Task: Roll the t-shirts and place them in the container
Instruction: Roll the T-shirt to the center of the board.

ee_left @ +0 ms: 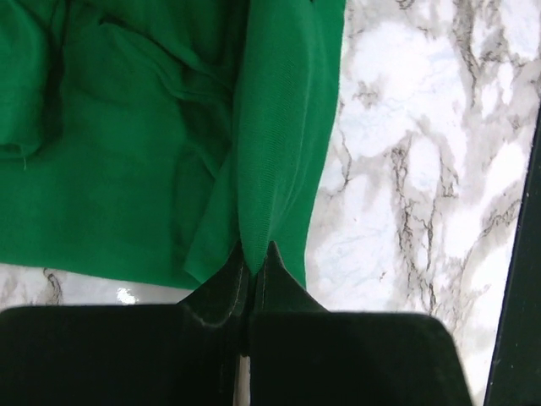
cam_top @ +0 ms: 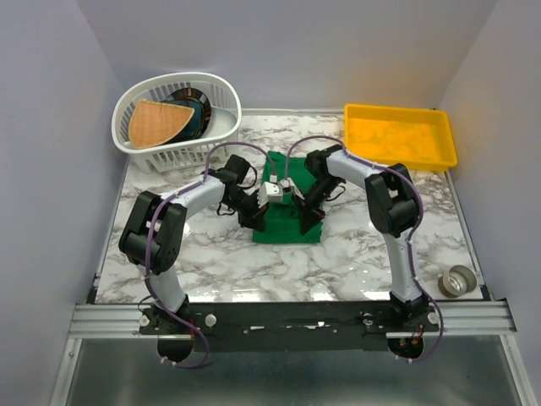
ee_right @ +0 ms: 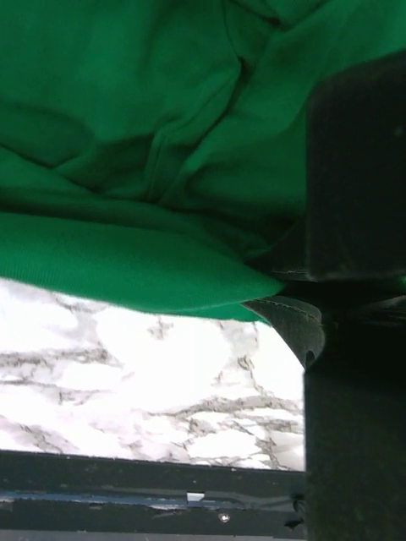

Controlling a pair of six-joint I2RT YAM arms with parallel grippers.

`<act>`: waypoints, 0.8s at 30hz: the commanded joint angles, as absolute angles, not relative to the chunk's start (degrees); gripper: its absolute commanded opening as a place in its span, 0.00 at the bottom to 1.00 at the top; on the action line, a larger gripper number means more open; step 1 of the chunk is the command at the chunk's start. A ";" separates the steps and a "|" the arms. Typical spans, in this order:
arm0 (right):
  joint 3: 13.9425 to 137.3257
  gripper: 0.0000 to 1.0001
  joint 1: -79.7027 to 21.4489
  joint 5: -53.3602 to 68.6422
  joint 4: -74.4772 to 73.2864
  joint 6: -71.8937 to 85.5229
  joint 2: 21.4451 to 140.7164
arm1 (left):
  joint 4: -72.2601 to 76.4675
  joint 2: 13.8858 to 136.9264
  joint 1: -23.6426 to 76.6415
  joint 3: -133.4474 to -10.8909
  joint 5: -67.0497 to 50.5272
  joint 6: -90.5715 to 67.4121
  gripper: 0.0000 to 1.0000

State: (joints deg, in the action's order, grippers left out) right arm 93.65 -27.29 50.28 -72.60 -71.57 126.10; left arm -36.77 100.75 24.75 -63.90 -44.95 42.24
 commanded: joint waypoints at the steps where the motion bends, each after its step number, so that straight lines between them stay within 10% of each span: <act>1: 99.66 0.12 -26.10 45.79 -86.83 -69.35 133.23 | -34.98 103.88 23.73 -64.50 -36.04 36.30 0.00; 7: 100.89 0.17 -26.02 43.95 -84.47 -65.49 135.26 | -34.72 105.29 23.73 -64.86 -33.58 34.19 0.00; 12: 102.92 0.18 -25.93 42.89 -83.85 -60.92 137.02 | -30.16 99.96 23.29 -63.28 -29.10 29.01 0.48; 24: 109.87 0.38 -25.93 40.43 -85.26 -52.48 142.91 | -20.15 69.91 29.86 -46.52 -25.76 35.74 0.86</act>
